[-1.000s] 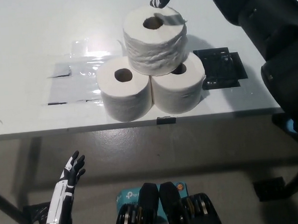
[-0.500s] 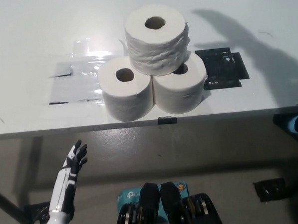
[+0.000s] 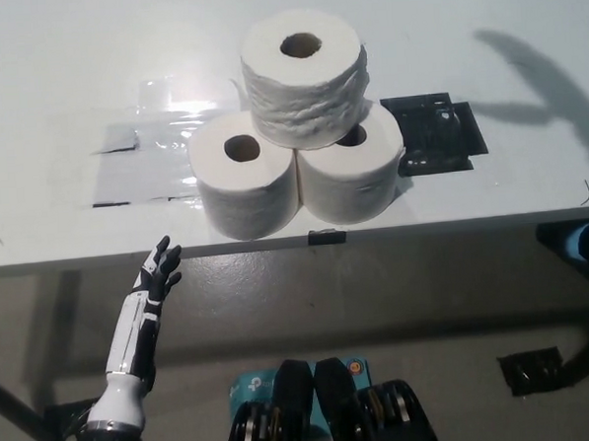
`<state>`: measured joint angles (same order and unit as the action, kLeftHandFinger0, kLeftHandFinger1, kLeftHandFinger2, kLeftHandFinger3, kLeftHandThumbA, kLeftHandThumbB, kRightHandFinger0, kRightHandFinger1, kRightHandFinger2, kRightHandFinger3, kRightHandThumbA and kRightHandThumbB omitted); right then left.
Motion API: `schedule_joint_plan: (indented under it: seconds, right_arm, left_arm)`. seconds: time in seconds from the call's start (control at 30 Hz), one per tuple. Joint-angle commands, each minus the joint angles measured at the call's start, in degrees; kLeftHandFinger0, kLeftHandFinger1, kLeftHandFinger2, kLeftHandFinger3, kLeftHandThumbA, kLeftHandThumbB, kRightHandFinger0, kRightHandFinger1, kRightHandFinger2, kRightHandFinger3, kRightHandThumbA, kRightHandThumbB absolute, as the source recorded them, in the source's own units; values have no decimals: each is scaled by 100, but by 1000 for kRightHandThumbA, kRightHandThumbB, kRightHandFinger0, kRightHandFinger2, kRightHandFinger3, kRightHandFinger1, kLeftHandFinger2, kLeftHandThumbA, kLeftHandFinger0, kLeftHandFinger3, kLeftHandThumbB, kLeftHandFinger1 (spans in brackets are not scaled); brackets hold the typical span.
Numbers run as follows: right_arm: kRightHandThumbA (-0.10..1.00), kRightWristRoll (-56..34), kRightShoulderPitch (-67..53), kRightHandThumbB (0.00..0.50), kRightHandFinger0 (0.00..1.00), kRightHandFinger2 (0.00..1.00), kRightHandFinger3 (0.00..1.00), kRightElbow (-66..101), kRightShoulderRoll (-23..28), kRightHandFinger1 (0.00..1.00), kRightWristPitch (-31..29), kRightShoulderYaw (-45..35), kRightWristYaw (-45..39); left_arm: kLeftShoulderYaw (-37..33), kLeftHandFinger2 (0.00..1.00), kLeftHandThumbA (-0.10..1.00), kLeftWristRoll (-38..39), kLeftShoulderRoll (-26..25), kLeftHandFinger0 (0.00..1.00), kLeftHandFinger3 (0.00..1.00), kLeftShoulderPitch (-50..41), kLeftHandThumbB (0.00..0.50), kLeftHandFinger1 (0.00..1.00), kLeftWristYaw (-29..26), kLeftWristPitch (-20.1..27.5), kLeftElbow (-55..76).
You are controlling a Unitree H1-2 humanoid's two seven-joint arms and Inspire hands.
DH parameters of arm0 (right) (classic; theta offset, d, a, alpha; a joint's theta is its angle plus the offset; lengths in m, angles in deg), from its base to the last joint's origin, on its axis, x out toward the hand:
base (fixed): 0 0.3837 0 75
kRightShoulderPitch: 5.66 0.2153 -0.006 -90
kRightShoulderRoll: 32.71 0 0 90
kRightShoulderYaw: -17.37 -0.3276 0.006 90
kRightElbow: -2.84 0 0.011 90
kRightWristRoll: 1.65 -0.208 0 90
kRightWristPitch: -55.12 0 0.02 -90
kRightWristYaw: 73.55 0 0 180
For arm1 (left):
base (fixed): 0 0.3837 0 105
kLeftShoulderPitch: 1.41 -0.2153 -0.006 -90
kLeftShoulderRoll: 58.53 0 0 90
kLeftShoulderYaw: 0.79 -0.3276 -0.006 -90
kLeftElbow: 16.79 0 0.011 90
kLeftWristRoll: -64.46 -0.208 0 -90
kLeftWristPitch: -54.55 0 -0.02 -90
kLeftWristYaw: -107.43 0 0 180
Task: A few rolls of toilet paper are kept infront of the robot and the robot uses its right hand to lift one of the rolls and and places it on top of the other rolls to stack it.
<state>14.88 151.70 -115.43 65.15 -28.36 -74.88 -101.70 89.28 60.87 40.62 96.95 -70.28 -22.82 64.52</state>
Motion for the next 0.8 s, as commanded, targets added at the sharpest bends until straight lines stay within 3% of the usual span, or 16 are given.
schedule_joint_plan:
  seconds: [0.0,0.03,0.13,0.2,0.27,0.4,0.7,0.77]
  right_arm:
    - [1000,-2460,-1831,199,1000,1000,1000,5859,491,1000,743,-2770,809]
    - [1000,-2494,-2074,209,1000,1000,1000,6013,369,1000,706,-2796,898]
    - [1000,-2872,-2826,168,1000,1000,1000,6471,-27,1000,534,-2803,1154]
    - [1000,-3221,-3422,220,1000,1000,1000,6748,-442,1000,387,-2678,1362]
    - [1000,-3394,-3826,239,1000,1000,1000,6813,-703,1000,123,-2520,1434]
    - [1000,-3457,-4458,194,1000,1000,1000,6888,-1129,1000,-153,-2040,1356]
    - [1000,-3536,-4947,254,1000,1000,1000,7009,-1640,1000,307,-1611,1198]
    - [1000,-3529,-5114,248,1000,1000,1000,6959,-1820,1000,221,-1485,1153]
  left_arm:
    - [182,1000,1000,249,-31,1000,1000,735,180,1000,-63,30,-28]
    - [188,1000,1000,256,-46,1000,1000,730,186,1000,-54,10,-25]
    - [202,1000,1000,270,-81,1000,1000,626,192,1000,-31,-42,46]
    - [213,1000,1000,244,-98,1000,1000,608,184,1000,-47,-17,45]
    - [220,1000,1000,253,-104,1000,1000,611,171,1000,-48,10,42]
    - [242,1000,1000,274,-99,1000,1000,612,162,1000,-60,-8,25]
    - [259,1000,1000,298,-140,1000,1000,534,167,1000,-20,-18,110]
    - [265,1000,1000,319,-138,1000,1000,426,163,1000,-8,-24,174]
